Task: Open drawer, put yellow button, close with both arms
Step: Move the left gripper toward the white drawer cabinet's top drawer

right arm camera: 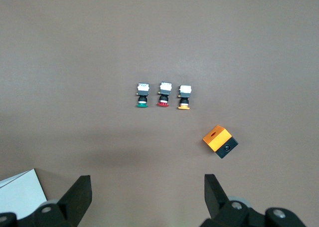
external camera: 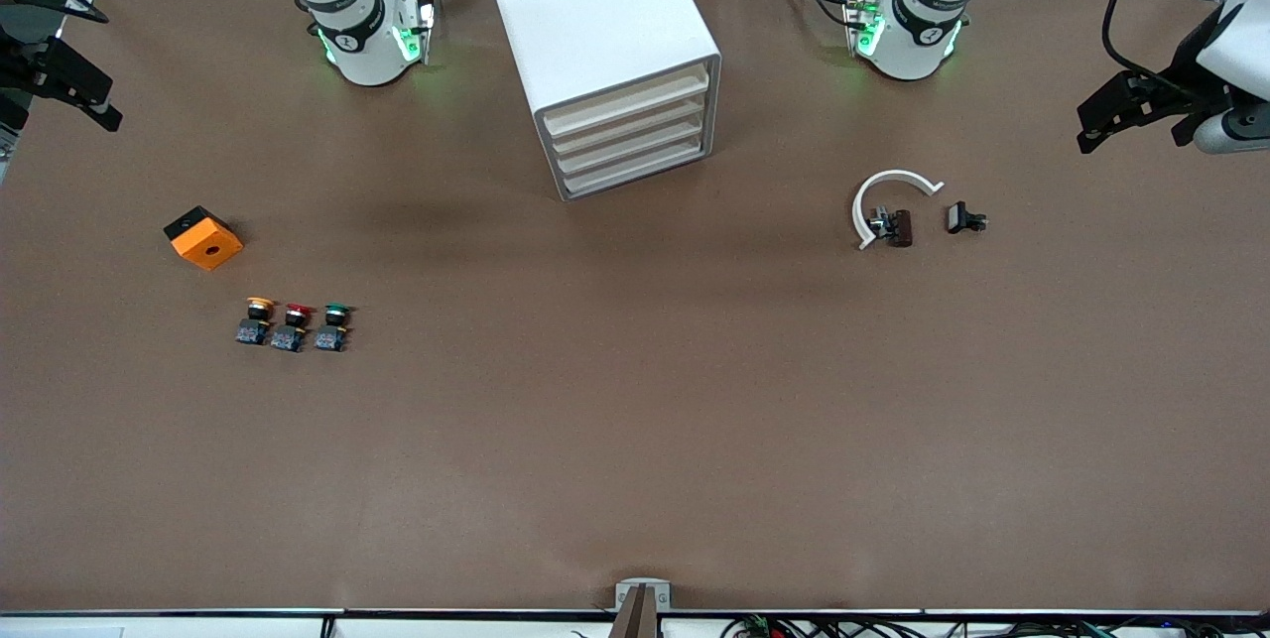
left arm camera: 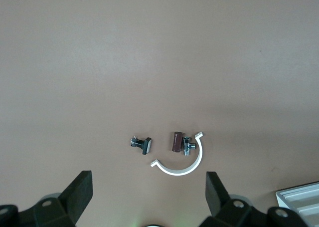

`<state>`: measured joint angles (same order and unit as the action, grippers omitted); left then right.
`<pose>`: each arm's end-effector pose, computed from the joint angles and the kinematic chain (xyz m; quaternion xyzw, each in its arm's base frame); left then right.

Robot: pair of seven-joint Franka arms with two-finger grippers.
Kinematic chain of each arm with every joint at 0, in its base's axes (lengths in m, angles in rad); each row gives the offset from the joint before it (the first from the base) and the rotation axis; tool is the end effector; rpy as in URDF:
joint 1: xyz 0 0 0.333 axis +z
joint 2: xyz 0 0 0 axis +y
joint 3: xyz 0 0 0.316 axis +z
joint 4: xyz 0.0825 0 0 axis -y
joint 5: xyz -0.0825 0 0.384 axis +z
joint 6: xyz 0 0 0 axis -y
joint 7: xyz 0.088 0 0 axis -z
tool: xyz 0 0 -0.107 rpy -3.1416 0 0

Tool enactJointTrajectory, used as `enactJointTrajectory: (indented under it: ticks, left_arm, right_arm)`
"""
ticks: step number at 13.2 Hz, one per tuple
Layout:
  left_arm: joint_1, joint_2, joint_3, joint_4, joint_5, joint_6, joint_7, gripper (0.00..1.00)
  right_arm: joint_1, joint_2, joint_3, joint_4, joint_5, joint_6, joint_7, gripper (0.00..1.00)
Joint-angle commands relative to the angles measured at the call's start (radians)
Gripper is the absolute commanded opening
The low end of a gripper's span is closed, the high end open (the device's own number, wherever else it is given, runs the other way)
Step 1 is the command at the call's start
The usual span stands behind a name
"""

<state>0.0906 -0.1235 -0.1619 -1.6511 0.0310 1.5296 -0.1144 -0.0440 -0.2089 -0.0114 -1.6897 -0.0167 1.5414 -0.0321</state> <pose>0.5103 -0.0387 0.6482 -0.9994 -0.0228 -0.0025 0.0253 0.4836 -0.0293 0.6744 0.9994 -0.0121 0.0299 0.0085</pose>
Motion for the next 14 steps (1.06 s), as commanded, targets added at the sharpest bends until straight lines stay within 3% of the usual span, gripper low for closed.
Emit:
enactJointTrajectory:
  ticks: [1, 5, 11, 14]
  left_arm:
    - [0.004, 0.012, -0.002, 0.024, -0.003, -0.022, 0.012, 1.00]
    - [0.011, 0.037, -0.001, 0.033, -0.002, -0.020, 0.009, 1.00]
    - [-0.006, 0.198, -0.004, 0.065, -0.026, 0.076, -0.063, 1.00]
    - [-0.012, 0.294, -0.002, 0.065, -0.167, 0.141, -0.164, 1.00]
  right_arm:
    - [-0.011, 0.011, 0.005, 0.025, 0.009, -0.017, -0.009, 1.00]
    - [-0.011, 0.011, 0.005, 0.025, 0.009, -0.017, -0.009, 1.00]
    - [-0.011, 0.011, 0.005, 0.025, 0.009, -0.017, -0.009, 1.00]
    - [-0.010, 0.011, 0.005, 0.025, 0.009, -0.017, -0.008, 1.00]
